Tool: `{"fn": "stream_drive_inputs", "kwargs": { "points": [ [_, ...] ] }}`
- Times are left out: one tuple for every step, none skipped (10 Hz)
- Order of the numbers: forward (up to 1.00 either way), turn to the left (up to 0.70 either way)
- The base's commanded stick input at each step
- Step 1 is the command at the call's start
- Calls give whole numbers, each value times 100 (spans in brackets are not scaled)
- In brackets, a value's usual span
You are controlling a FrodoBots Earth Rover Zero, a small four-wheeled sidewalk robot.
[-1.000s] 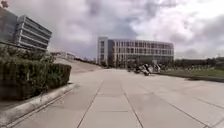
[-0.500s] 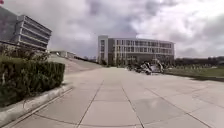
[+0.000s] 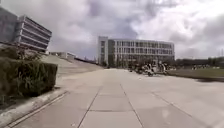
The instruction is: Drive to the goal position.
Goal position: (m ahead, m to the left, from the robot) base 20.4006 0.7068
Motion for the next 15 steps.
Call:
{"fn": "stream_drive_inputs", "kwargs": {
  "points": [
    [70, 0],
    [70, 0],
    [70, 0],
    [70, 0],
    [70, 0],
    [70, 0],
    [70, 0],
    [70, 0],
    [70, 0],
    [70, 0],
    [70, 0],
    [70, 0],
    [70, 0],
    [70, 0],
    [70, 0]
  ]
}}
